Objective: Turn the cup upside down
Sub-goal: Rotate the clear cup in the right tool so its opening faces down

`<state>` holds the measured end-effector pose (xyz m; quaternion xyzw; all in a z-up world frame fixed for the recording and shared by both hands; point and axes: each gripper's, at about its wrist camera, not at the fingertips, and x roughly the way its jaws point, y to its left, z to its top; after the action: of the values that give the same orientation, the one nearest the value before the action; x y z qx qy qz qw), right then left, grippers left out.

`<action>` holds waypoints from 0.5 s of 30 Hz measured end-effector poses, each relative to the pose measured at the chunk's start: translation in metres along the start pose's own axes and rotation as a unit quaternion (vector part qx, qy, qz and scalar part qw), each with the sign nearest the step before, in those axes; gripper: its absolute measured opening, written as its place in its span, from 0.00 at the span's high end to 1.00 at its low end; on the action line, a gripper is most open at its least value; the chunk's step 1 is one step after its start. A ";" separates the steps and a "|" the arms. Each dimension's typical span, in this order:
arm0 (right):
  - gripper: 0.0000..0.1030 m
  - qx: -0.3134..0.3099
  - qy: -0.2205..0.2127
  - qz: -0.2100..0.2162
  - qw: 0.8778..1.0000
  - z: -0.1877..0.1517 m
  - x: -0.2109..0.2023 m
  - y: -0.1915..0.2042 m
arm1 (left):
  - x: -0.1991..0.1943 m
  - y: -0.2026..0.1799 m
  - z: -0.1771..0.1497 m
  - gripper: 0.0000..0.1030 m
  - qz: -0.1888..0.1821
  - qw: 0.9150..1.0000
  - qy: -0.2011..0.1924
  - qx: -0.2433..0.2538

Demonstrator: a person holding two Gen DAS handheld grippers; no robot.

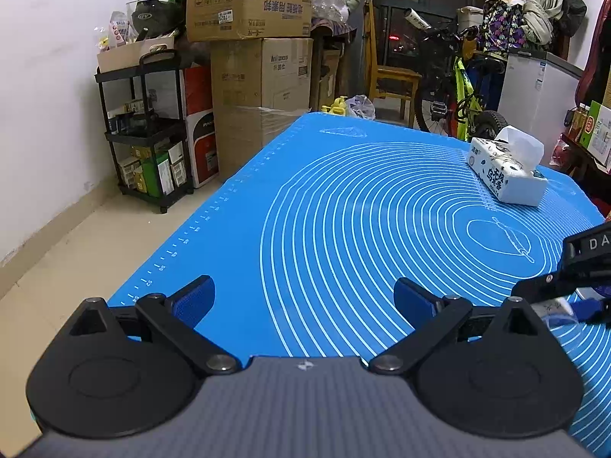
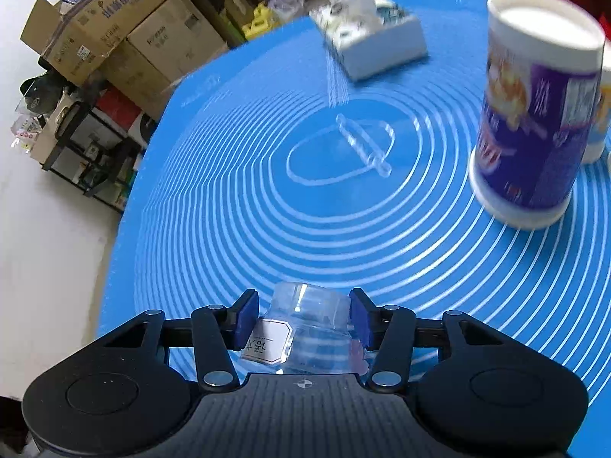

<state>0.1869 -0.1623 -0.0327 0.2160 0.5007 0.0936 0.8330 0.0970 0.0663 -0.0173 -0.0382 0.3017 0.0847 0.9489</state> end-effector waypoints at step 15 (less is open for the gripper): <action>0.46 -0.299 -0.223 -0.115 0.921 -0.081 -0.025 0.022 | -0.014 -0.020 -0.003 0.04 -0.025 0.999 -0.011 0.017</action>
<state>0.1057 -0.1308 -0.0363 -0.0872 0.2720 0.0923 0.9539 0.0877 0.0444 -0.0114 -0.0286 0.2917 0.0566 0.9544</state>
